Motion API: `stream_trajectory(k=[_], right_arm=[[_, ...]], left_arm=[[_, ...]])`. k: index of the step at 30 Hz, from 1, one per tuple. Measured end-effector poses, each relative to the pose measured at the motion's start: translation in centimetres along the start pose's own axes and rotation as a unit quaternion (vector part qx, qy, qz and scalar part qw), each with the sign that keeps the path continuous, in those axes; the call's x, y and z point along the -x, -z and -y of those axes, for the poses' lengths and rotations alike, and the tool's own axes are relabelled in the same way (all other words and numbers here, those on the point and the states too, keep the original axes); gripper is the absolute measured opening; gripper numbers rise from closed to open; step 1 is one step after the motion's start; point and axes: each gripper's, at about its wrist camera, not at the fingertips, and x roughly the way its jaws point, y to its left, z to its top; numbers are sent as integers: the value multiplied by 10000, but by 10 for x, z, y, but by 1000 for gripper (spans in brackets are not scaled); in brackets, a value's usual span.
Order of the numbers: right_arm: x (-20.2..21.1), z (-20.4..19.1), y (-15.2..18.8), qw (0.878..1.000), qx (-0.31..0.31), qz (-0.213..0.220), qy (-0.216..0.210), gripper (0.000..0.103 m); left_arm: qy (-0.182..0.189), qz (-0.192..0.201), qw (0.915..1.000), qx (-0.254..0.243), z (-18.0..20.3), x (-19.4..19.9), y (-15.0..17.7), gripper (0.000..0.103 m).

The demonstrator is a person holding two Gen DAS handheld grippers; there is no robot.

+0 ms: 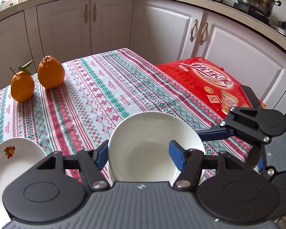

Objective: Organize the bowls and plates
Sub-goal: 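Carry the white bowl with the left tool and lower it into the nested bowls, then open the left tool and lift it away from the bowl stack, then grip the bowl stack from opposite sides with the left and right tools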

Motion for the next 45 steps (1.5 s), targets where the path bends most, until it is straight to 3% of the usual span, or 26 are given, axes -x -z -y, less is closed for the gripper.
stream_trajectory(k=[13,16,20,32,37,40,45], right_arm=[[-5,-1,3,9999,-24,-90,-63,84],[-6,-1,3,9999,-26,-92,-31,86],[2,2,0,9999,-55,122,-80,101],[17,0,0,9996,70,264,29,103],[27,4,3,9992,196,298,152,103],[32,7,5,9990,273,289,205,103],[29,10,15,9989,434,78,174,103]], left_arm=[[31,-77,9999,94,-4,-6,7,65],[38,-57,9999,82,-5,-6,7,69],[80,32,9999,71,-4,-2,7,79],[-188,726,9971,-149,2,39,8,98],[-263,906,9949,-359,3,60,22,100],[-142,829,9957,-398,0,64,37,100],[-261,683,9964,-432,-1,63,64,101]])
